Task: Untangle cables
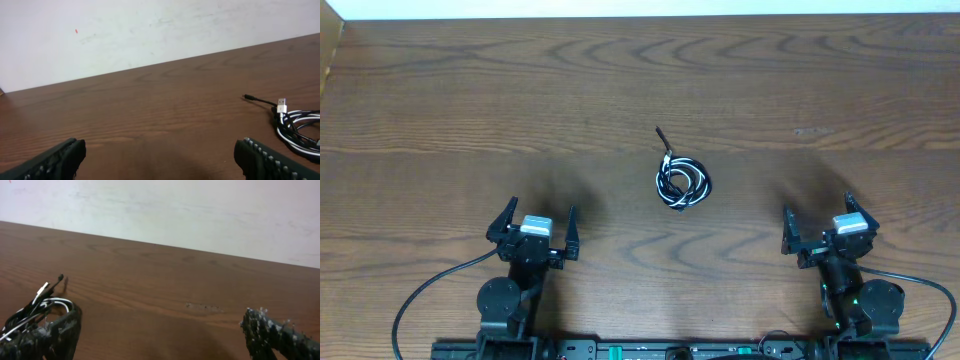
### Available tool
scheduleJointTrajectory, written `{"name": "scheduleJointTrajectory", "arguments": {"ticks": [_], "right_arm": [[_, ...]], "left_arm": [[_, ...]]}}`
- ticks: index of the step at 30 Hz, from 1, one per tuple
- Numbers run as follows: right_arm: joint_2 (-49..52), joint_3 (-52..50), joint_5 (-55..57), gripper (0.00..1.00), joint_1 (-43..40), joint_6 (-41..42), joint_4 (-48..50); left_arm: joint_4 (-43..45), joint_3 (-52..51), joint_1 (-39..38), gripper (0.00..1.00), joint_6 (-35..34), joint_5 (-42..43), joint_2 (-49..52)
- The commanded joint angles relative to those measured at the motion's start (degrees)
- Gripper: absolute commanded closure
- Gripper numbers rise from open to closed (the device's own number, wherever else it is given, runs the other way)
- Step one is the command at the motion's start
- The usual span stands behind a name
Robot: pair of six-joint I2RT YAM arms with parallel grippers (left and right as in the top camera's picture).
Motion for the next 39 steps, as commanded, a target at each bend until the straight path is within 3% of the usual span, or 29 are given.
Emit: {"name": "scheduleJointTrajectory", "arguments": {"ticks": [1,6,12,25,33,39], "right_arm": [[-0.24,-0.11,1.14,0.01,0.72,-0.59,-0.26],[-0.24,-0.11,-1.86,0.01,0.72,0.28,-0.04],[-0.24,-0.11,-4.13,0.01,0.72,8.33,0.04],[0.44,2.64,-13.38,0.01,0.7,9.57,-0.33],[8.2,12.68,-14.69,0.01,0.7,9.53,-5.44],[19.61,22.77,-16.74,0.01,0.7,8.63,-9.9]], "left_arm": [[-0.87,-1.62,0.24,0.01,0.57,-0.33,-0.28],[-0.39,-1.62,0.24,0.01,0.55,-0.26,-0.28],[-0.85,-1.62,0.24,0.0,0.55,-0.33,-0.02],[-1.6,-0.33,0.24,0.0,0.55,-0.37,0.83],[-4.02,8.61,0.24,0.0,-7.45,-0.33,5.14],[-7.89,18.49,0.24,0.0,-11.32,-0.11,12.55]]}}
